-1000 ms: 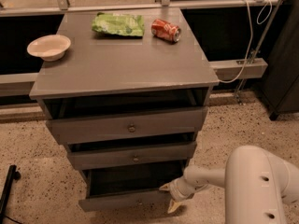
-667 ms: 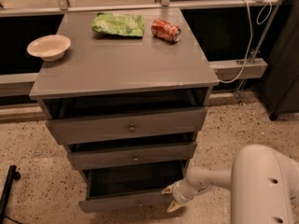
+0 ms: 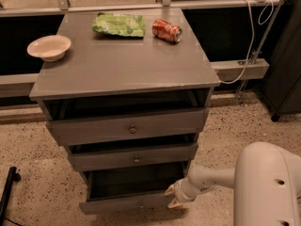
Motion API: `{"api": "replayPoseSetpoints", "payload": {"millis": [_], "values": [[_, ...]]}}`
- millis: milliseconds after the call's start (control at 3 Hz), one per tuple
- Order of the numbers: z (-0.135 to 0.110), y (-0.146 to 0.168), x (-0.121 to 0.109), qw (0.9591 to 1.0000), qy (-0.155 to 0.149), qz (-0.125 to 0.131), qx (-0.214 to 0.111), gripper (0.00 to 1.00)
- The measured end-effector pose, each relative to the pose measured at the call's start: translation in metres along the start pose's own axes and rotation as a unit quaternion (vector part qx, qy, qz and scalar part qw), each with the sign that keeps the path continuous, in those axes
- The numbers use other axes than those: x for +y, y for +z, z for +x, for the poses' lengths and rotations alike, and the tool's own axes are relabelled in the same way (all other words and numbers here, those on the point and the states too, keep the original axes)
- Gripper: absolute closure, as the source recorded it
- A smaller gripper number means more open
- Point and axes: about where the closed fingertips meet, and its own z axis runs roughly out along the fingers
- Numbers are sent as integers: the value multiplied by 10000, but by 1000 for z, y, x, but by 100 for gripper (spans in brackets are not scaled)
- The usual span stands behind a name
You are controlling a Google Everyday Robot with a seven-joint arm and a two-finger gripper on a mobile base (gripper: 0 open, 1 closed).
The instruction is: Open bottom drawer
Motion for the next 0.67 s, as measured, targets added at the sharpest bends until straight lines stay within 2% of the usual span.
{"api": "replayPoseSetpoints", "payload": {"millis": [333, 667], "values": [[9, -4, -27, 9993, 148, 308, 160, 54], [14, 2, -56, 9981, 212, 545, 207, 70]]}}
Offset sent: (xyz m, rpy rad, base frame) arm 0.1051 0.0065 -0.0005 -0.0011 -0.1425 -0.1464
